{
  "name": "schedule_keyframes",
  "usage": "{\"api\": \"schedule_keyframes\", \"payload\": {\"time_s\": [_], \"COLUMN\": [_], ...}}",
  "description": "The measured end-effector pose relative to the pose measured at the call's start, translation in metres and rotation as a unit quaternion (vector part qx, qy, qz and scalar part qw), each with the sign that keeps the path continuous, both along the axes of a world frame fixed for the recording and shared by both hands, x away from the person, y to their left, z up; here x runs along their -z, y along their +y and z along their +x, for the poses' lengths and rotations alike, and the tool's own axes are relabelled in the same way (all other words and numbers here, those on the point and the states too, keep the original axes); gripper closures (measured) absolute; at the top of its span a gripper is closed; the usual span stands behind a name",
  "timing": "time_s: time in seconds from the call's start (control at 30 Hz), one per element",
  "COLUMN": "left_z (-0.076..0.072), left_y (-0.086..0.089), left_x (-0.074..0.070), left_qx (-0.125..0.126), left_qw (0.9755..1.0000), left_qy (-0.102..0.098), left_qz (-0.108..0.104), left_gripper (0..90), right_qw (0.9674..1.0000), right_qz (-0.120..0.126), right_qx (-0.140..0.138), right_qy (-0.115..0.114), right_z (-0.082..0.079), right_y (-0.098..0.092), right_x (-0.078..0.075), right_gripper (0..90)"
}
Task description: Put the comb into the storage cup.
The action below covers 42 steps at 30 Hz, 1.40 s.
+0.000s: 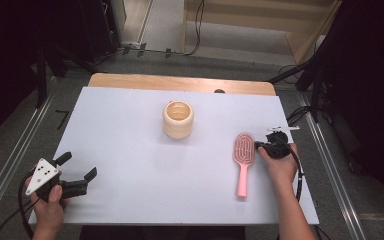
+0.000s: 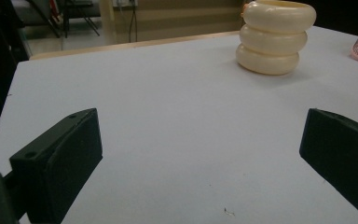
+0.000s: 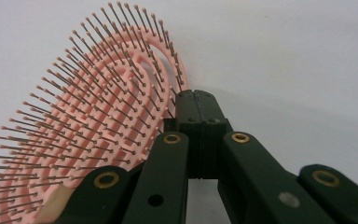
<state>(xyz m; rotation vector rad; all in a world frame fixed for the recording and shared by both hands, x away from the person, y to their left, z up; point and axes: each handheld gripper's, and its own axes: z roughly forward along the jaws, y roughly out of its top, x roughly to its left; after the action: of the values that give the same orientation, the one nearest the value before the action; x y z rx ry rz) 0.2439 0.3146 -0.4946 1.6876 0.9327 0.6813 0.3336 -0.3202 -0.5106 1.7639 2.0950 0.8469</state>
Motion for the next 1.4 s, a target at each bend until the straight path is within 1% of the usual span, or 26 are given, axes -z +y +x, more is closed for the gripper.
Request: {"api": "schedule_keyframes", "payload": {"time_s": [0.07,0.13,0.2,0.3,0.33,0.43,0.53,0.63,0.8,0.83,0.9,0.93,0.97,1.0,1.03,1.07,1.1,1.13,1.17,1.2,1.23,1.27,1.3,1.4], "left_z": [0.000,0.000,0.000,0.000,0.000,0.000,0.000,0.000,0.000,0.000,0.000,0.000,0.000,0.000,0.000,0.000,0.000,0.000,0.000,0.000,0.000,0.000,0.000,0.000], "left_y": [0.000,0.000,0.000,0.000,0.000,0.000,0.000,0.000,0.000,0.000,0.000,0.000,0.000,0.000,0.000,0.000,0.000,-0.001,0.000,0.000,0.000,0.000,0.000,0.000], "left_x": [0.000,0.000,0.000,0.000,0.000,0.000,0.000,0.000,0.000,0.000,0.000,0.000,0.000,0.000,0.000,0.000,0.000,0.000,0.000,0.000,0.000,0.000,0.000,0.000], "left_qx": [0.000,0.001,0.001,0.001,0.001,0.002,0.002,0.003,0.004,0.004,0.004,0.005,0.004,0.004,0.005,0.005,0.004,0.004,0.004,0.004,0.004,0.004,0.004,0.005], "left_qw": [1.0000,1.0000,1.0000,1.0000,1.0000,1.0000,1.0000,1.0000,1.0000,1.0000,1.0000,1.0000,1.0000,1.0000,1.0000,1.0000,1.0000,1.0000,1.0000,1.0000,1.0000,1.0000,1.0000,1.0000], "left_qy": [0.000,0.000,0.000,0.000,0.000,0.000,0.000,0.000,0.000,0.000,0.000,0.000,0.000,0.000,0.000,0.000,0.000,0.000,0.000,0.000,0.000,0.000,0.000,-0.001], "left_qz": [0.000,0.000,0.000,0.000,0.000,0.001,0.001,0.001,0.001,0.001,0.001,0.002,0.001,0.001,0.002,0.002,0.003,0.002,0.002,0.001,0.001,0.001,0.001,0.001], "left_gripper": [0.0,0.0,0.0,0.0,0.0,0.0,0.0,0.0,0.0,0.0,0.0,0.0,0.0,0.0,0.0,0.0,0.0,0.0,0.0,0.0,0.0,0.0,0.0,0.0], "right_qw": [1.0000,0.9998,0.9997,0.9994,0.9991,0.9982,0.9969,0.9961,0.9931,0.9915,0.9910,0.9903,0.9887,0.9879,0.9879,0.9851,0.9851,0.9838,0.9828,0.9828,0.9832,0.9833,0.9841,0.9855], "right_qz": [0.006,0.007,0.007,0.009,0.011,0.005,0.004,0.009,0.003,0.000,0.001,0.000,0.002,0.002,0.002,-0.002,-0.002,-0.005,-0.014,-0.021,-0.022,-0.019,-0.014,-0.005], "right_qx": [-0.008,-0.019,-0.021,-0.034,-0.041,-0.059,-0.078,-0.087,-0.116,-0.129,-0.133,-0.138,-0.149,-0.154,-0.154,-0.170,-0.170,-0.177,-0.182,-0.181,-0.178,-0.176,-0.171,-0.159], "right_qy": [-0.002,-0.003,-0.004,-0.005,-0.005,-0.004,-0.008,-0.011,-0.014,-0.017,-0.017,-0.019,-0.019,-0.019,-0.019,-0.022,-0.022,-0.025,-0.026,-0.030,-0.036,-0.043,-0.046,-0.058], "right_z": [0.002,0.005,0.005,0.009,0.010,0.013,0.016,0.018,0.018,0.018,0.018,0.018,0.018,0.018,0.018,0.017,0.017,0.017,0.016,0.015,0.015,0.014,0.013,0.008], "right_y": [0.004,0.011,0.014,0.022,0.024,0.036,0.047,0.057,0.074,0.081,0.084,0.087,0.093,0.096,0.096,0.102,0.102,0.105,0.107,0.109,0.109,0.107,0.106,0.100], "right_x": [0.000,0.000,0.000,0.001,0.000,-0.001,-0.001,0.000,-0.001,-0.001,-0.001,-0.001,-0.001,-0.001,-0.001,-0.002,-0.002,-0.003,-0.004,-0.006,-0.009,-0.012,-0.015,-0.026], "right_gripper": [87.9,87.9,87.9,87.9,87.9,87.9,87.9,87.9,87.9,87.9,87.9,87.9,87.9,87.9,87.9,87.9,87.9,87.9,87.8,87.8,87.6,85.6,77.2,58.1]}}
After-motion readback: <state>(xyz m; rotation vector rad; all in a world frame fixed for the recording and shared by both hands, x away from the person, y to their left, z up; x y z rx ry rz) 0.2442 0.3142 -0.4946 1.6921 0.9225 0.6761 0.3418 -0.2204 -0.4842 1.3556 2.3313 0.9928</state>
